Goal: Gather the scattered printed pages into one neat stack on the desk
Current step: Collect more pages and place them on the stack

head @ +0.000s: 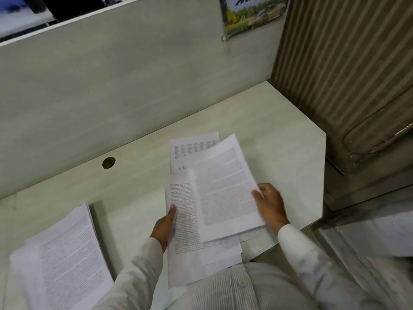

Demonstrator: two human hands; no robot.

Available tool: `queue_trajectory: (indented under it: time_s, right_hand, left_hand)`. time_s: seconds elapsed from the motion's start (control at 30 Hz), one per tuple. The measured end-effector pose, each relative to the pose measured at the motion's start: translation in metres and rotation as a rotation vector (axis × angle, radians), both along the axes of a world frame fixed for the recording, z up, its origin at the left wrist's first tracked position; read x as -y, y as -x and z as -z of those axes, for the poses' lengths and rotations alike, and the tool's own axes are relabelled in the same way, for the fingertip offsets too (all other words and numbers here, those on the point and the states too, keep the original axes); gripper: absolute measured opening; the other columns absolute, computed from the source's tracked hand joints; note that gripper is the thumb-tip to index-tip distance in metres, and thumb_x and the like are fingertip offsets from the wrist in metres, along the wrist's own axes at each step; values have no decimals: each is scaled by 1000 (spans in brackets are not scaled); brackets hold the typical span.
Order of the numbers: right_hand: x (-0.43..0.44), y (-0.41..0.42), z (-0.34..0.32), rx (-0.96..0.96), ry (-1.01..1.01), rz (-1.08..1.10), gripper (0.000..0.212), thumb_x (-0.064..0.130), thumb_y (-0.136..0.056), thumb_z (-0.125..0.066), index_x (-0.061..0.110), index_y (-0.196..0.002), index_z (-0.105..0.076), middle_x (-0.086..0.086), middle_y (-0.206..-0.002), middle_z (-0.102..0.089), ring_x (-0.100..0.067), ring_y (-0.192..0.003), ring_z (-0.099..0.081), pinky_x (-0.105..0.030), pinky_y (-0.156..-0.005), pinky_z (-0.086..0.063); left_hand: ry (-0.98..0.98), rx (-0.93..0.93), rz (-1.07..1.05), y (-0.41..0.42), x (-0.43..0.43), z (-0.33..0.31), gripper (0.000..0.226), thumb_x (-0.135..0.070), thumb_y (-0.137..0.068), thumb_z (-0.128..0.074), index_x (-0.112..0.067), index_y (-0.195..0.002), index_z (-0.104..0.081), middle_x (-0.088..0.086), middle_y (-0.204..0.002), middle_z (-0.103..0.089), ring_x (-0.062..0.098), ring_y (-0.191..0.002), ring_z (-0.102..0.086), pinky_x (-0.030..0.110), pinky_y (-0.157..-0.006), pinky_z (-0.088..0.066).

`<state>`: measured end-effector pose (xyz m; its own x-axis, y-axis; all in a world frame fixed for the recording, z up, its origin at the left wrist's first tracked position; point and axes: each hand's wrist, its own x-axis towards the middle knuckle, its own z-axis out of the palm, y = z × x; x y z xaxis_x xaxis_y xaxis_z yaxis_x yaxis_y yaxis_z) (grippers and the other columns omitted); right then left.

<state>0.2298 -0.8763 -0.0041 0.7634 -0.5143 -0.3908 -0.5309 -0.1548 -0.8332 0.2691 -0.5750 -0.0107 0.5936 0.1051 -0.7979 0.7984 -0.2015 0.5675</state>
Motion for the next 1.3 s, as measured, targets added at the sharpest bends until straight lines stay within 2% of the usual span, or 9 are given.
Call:
queue_trajectory:
  time_s: [0.1,0.23,0.4,0.6,0.73,0.9,1.0,1.17,1.3]
  right_hand:
    - [-23,9,9,-121,28,-189,15,21,-94,-62,20,-108,-56,0,-107,-68,-10,-83,-62,-18,-64,-48]
    - [-28,11,16,-313,139,-481,45,35,-91,-63,22,-129,-45,-2,-111,-66,-18,-97,-63,-30,-82,-52]
    - [-11,-7,13,-258,400,-453,50,39,-94,-59,13,-135,-47,-8,-137,-49,-28,-122,-53,-36,-97,-47]
    - [-23,-20,11,-330,504,-663,51,45,-96,-53,9,-131,-45,-11,-134,-44,-30,-125,-47,-39,-98,-46]
    - [-40,-13,16,-311,408,-801,51,50,-92,-54,17,-130,-48,-7,-125,-47,-26,-118,-53,-40,-98,-48]
    - [-35,-19,14,-288,297,-722,51,46,-92,-58,15,-131,-51,-2,-122,-51,-18,-107,-55,-31,-93,-46]
    - [-29,-28,9,-279,227,-654,57,44,-91,-61,14,-137,-46,-2,-124,-53,-15,-105,-54,-26,-90,-43]
    - [-27,-55,-9,-232,-16,-484,66,54,-88,-63,16,-138,-44,-2,-126,-61,-20,-108,-62,-36,-96,-51]
    - [-30,-90,-30,-63,-375,-279,50,53,-88,-65,12,-116,-58,-12,-105,-73,-27,-83,-72,-47,-74,-62]
  left_hand:
    - [52,-17,-33,-1,1,-2,70,-74,-85,-47,-14,-117,-63,8,-112,-69,29,-105,-65,42,-100,-49]
    - [61,14,-46,0,2,0,72,-66,-87,-53,-8,-130,-58,12,-122,-64,32,-112,-61,45,-105,-46]
    - [54,68,-33,-1,6,0,60,-41,-88,-69,-1,-132,-58,14,-119,-67,30,-105,-64,38,-96,-49]
    - [100,77,-11,-6,15,0,41,-36,-89,-70,-7,-117,-64,11,-106,-72,29,-95,-69,39,-88,-54]
    - [107,108,13,-10,20,0,31,-21,-89,-72,-2,-113,-67,14,-103,-74,33,-92,-71,37,-80,-56]
    - [10,218,40,-15,12,-9,25,-10,-92,-66,-1,-115,-67,14,-102,-73,28,-85,-69,32,-75,-54]
    - [4,268,30,-17,3,-23,18,-11,-93,-65,-8,-110,-67,11,-104,-72,28,-93,-69,34,-83,-54]
    - [28,318,46,-17,-20,-49,11,-17,-91,-69,-14,-101,-71,4,-97,-76,27,-94,-71,33,-81,-56]
    - [47,338,118,-14,-33,-72,10,-17,-92,-68,-16,-100,-72,-8,-87,-78,14,-87,-73,16,-64,-53]
